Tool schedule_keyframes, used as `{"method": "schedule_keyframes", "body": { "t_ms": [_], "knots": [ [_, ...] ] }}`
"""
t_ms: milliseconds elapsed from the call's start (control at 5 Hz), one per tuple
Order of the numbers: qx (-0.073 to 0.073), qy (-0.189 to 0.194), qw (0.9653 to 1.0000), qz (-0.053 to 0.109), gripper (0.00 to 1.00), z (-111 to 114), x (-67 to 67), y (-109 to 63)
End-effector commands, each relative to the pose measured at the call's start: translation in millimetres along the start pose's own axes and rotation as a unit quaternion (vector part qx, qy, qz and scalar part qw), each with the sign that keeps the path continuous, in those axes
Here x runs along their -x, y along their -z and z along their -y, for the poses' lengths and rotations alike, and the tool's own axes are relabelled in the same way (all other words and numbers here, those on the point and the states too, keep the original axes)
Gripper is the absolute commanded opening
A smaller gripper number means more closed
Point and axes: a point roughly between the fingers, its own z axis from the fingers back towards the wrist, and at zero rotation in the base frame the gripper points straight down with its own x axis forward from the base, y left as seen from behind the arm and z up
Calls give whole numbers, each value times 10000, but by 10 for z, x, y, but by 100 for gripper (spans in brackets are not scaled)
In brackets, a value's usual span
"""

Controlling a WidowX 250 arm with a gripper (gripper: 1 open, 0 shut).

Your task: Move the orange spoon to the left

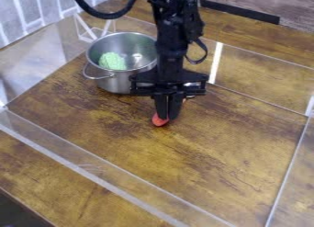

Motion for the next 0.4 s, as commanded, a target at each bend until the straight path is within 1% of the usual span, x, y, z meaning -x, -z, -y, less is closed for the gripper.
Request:
{"method": "schedule_keyframes", "body": {
  "t_ms": [0, 200],
  "knots": [
    [233, 68, 9995, 226, 0, -45, -67, -371],
    [315, 166, 9991, 219, 0, -82, -4, -571]
  ]
}}
